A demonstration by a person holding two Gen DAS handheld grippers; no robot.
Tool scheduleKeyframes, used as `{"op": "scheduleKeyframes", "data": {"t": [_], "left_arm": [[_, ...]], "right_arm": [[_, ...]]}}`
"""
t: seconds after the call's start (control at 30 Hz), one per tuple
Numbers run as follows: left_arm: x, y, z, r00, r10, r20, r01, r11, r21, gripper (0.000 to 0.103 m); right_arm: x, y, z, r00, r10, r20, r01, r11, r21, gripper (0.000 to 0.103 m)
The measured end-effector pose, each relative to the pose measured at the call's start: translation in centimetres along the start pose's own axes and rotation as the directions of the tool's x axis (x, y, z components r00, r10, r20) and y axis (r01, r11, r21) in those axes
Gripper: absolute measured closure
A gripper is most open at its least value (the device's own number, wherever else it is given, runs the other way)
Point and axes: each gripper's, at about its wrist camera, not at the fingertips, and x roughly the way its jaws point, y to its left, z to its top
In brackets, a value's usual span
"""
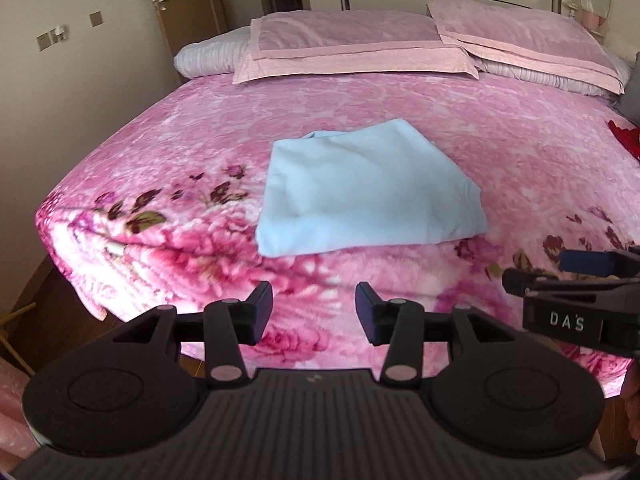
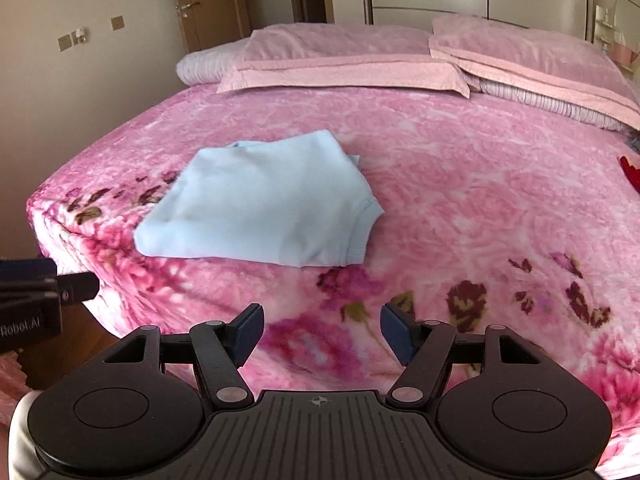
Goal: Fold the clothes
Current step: 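Pull both grippers back from the folded sweatshirt, then grasp the folded sweatshirt at its sides with both grippers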
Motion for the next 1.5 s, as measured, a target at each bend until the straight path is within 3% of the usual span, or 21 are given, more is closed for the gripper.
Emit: {"op": "scheduleKeyframes", "data": {"t": [0.33, 0.67, 1.03, 1.33, 1.43, 1.5], "left_arm": [[-2.2, 2.5, -1.4, 0.998, -0.039, 0.055, 0.041, 0.998, -0.045, 0.058], [-1.7, 3.4, -0.7, 0.986, -0.131, 0.101, 0.138, 0.989, -0.062, 0.056], [1.8, 6.0, -0.1, 0.992, -0.113, 0.058, 0.121, 0.981, -0.153, 0.052], [6.6, 6.3, 1.6, 0.99, -0.137, -0.011, 0.133, 0.977, -0.168, 0.052], [8.5, 7.4, 2.2, 0.982, -0.187, -0.029, 0.177, 0.959, -0.22, 0.052], [9.9, 8.6, 2.7, 0.971, -0.234, -0.037, 0.216, 0.937, -0.274, 0.051]], "right_arm": [[-2.8, 3.4, -0.5, 0.999, -0.029, 0.025, 0.03, 0.999, -0.039, 0.035], [-4.5, 4.8, 0.6, 0.984, -0.154, 0.09, 0.16, 0.985, -0.069, 0.035], [-1.7, 4.8, 2.0, 0.983, -0.175, 0.063, 0.181, 0.977, -0.117, 0.035], [3.1, 2.0, 3.4, 0.975, -0.222, -0.025, 0.219, 0.971, -0.094, 0.035], [4.7, 1.0, 4.0, 0.971, -0.233, -0.048, 0.228, 0.969, -0.091, 0.035], [5.5, -0.2, 4.2, 0.979, -0.195, -0.059, 0.191, 0.98, -0.06, 0.035]]}}
